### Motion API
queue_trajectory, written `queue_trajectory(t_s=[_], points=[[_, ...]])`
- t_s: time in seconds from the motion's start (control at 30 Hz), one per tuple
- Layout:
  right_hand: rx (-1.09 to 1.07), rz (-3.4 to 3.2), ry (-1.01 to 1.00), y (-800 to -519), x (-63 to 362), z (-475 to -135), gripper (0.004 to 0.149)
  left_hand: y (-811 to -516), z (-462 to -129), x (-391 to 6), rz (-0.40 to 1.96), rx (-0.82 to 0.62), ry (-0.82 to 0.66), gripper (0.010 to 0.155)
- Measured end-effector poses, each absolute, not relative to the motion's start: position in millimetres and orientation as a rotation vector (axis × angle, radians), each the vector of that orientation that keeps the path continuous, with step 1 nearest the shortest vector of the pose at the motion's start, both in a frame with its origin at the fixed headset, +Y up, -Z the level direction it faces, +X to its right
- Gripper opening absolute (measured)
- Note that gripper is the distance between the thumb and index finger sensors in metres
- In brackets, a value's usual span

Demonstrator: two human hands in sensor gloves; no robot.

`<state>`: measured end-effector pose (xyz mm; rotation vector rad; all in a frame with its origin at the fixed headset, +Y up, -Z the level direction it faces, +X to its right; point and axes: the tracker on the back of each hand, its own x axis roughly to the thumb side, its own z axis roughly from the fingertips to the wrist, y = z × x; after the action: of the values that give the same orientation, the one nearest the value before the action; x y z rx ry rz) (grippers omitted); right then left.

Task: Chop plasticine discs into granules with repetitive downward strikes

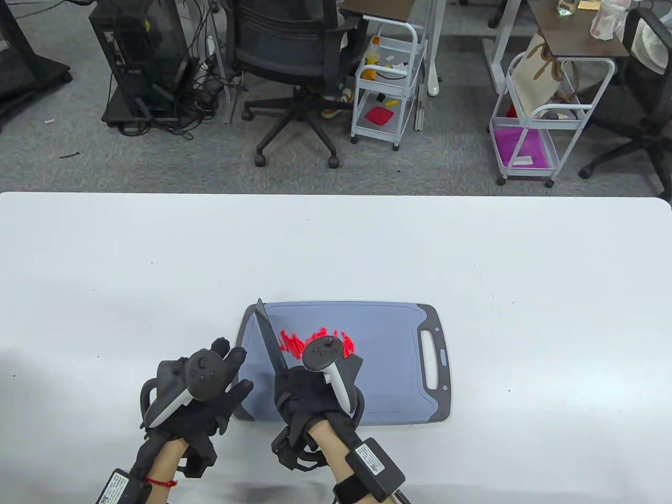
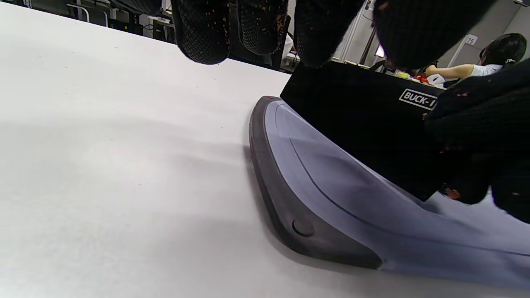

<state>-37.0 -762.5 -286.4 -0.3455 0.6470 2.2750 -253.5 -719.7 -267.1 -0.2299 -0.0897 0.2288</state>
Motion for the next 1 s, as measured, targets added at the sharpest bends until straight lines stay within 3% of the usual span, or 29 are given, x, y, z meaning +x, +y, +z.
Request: queue_trajectory(t_s=[0.3, 0.43, 0.63, 0.8, 1.0], points=[[-0.478, 2.272, 0.647, -749, 14, -282, 0.052, -721, -266, -249, 0.217, -0.236, -0.097, 0.071], [-0.432, 2.144, 0.622, -738, 33, -287, 0.050, -721, -267, -251, 0.226, -0.235, -0.090, 0.071], [-0.632, 2.295, 0.375, -734, 72, -290, 0.050, -723, -269, -255, 0.224, -0.242, -0.077, 0.071], [-0.697, 2.384, 0.403, -745, 75, -293, 0.050, -724, -268, -252, 0.212, -0.248, -0.087, 0.071], [-0.584, 2.390, 0.474, -745, 53, -290, 0.050, -724, -268, -255, 0.215, -0.251, -0.078, 0.071]])
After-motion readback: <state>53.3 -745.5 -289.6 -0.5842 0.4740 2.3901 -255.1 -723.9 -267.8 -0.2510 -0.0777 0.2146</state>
